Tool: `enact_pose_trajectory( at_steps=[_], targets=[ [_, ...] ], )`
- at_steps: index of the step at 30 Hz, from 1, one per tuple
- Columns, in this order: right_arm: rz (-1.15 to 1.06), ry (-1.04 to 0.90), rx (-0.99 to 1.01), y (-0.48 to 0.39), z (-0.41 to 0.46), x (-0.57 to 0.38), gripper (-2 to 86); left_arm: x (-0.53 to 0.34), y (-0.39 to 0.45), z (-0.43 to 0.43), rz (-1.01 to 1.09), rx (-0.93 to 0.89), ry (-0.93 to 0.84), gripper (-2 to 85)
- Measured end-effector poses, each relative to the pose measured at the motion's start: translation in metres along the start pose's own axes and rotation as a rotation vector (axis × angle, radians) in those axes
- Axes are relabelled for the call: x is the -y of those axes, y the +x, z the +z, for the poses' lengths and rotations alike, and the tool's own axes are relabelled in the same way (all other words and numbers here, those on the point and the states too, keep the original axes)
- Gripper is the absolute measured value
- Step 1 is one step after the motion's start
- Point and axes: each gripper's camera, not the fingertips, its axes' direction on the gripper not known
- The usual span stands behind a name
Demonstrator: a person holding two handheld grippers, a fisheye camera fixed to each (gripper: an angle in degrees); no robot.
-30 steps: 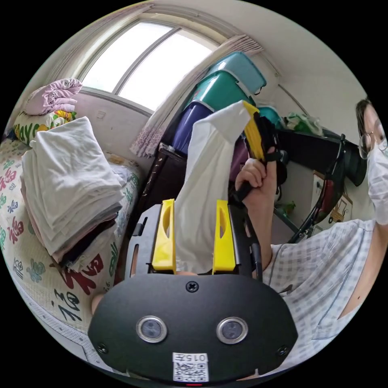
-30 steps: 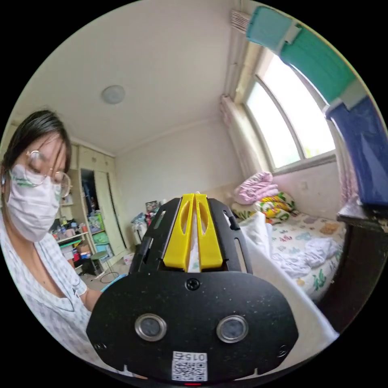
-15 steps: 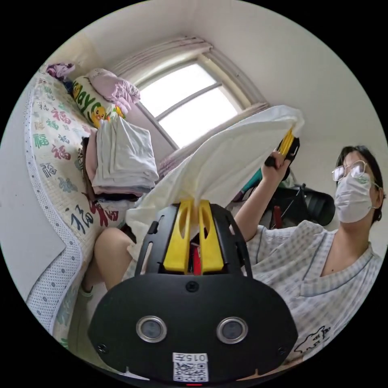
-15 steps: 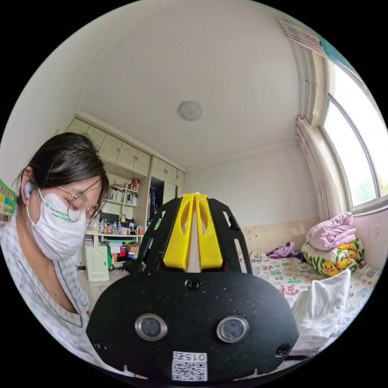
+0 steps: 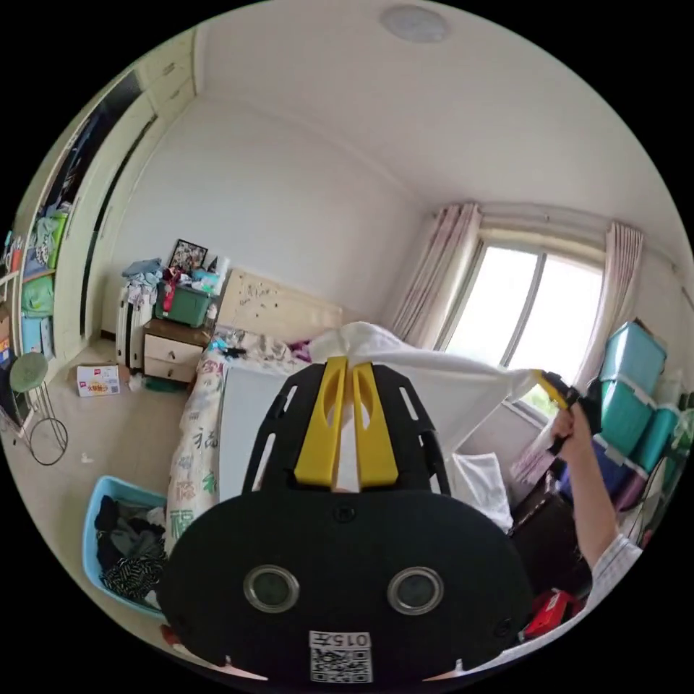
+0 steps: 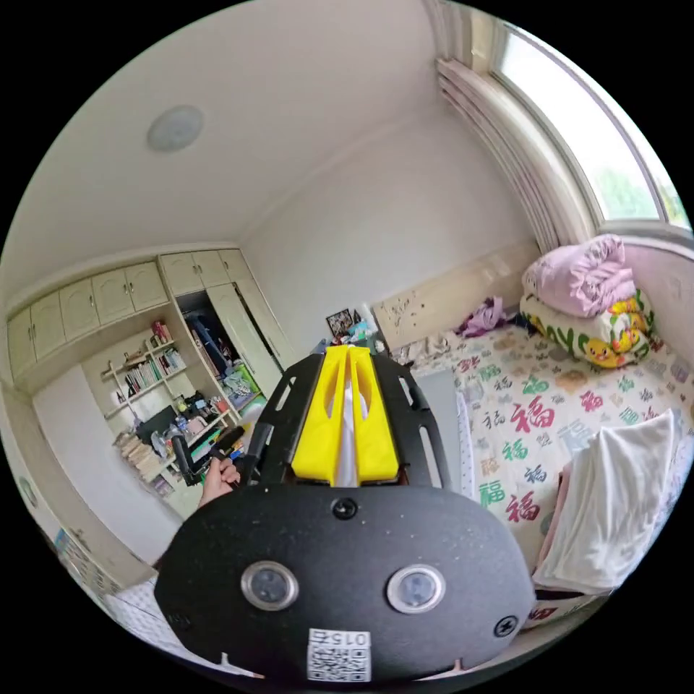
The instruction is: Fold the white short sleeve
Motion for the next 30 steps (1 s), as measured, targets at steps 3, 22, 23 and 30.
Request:
enact_pose_trajectory(
  at_steps=[3,22,23,30],
  targets=[
    [-0.106,0.074,0.129,-0.024,0.005,0.017,-0.3,0.007,0.031,-0.048,0.183,0.093,0.085,-0.6],
    [0.362,-0.592,-0.219,0.129,0.041,-0.240,3.9,-0.461,-0.129,-0.107,-0.258,0.316,-0.549,2.6],
    [0.342,-0.610,-0.228,0.124,0.047,-0.229,4.9,-0.463,-0.136,-0.107,-0.273,0.321,-0.559,3.6],
    [0.016,-0.869,-0.163,0.011,0.198,-0.137,12.7,-0.489,-0.183,-0.069,-0.466,0.270,-0.607,10.5]
  ],
)
